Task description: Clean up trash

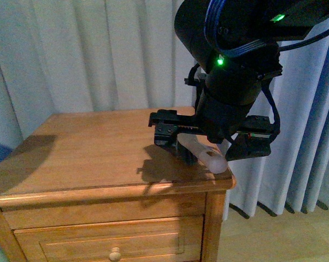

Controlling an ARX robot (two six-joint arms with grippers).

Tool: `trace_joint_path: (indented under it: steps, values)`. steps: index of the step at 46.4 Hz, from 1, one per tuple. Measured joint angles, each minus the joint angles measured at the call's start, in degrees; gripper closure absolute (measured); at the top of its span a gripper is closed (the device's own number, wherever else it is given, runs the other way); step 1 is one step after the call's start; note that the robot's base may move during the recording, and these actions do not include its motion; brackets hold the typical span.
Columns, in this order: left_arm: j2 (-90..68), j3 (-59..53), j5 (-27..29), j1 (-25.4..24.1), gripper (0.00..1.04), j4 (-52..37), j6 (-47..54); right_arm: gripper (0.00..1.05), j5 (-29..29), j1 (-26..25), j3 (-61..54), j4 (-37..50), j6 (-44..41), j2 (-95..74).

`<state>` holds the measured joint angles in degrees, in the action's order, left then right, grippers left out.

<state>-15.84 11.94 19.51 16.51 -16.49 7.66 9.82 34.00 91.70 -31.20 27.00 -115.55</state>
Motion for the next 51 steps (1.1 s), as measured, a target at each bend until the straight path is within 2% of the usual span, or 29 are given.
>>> trace_joint_path:
  steps: [3, 6, 17, 24, 26, 36, 41, 51]
  values:
    - [0.0, 0.0, 0.0, 0.0, 0.78, 0.0, 0.0, 0.22, 0.0, 0.0, 0.0, 0.0, 0.2, -0.6]
    - [0.0, 0.0, 0.0, 0.0, 0.78, 0.0, 0.0, 0.19, -0.1, 0.0, 0.0, 0.3, 0.3, -0.8]
    - [0.0, 0.0, 0.0, 0.0, 0.78, 0.0, 0.0, 0.53, -0.3, -0.2, -0.7, 0.9, 0.5, -0.9]
    - [0.0, 0.0, 0.0, 0.0, 0.78, 0.0, 0.0, 0.80, -0.8, -0.7, -1.9, 1.6, 0.4, -0.9]
    - [0.0, 0.0, 0.0, 0.0, 0.78, 0.0, 0.0, 0.85, -0.4, -0.6, -2.1, 1.7, 0.6, -0.9]
    - [0.0, 0.0, 0.0, 0.0, 0.78, 0.0, 0.0, 0.85, 1.4, -0.7, -4.4, 6.3, -2.2, 1.4]
    - [0.0, 0.0, 0.0, 0.0, 0.78, 0.0, 0.0, 0.85, 5.3, -0.1, -10.1, 15.4, -8.1, 8.0]
    - [0.0, 0.0, 0.0, 0.0, 0.78, 0.0, 0.0, 0.85, 7.5, 1.4, -25.5, 31.6, -17.3, 27.9]
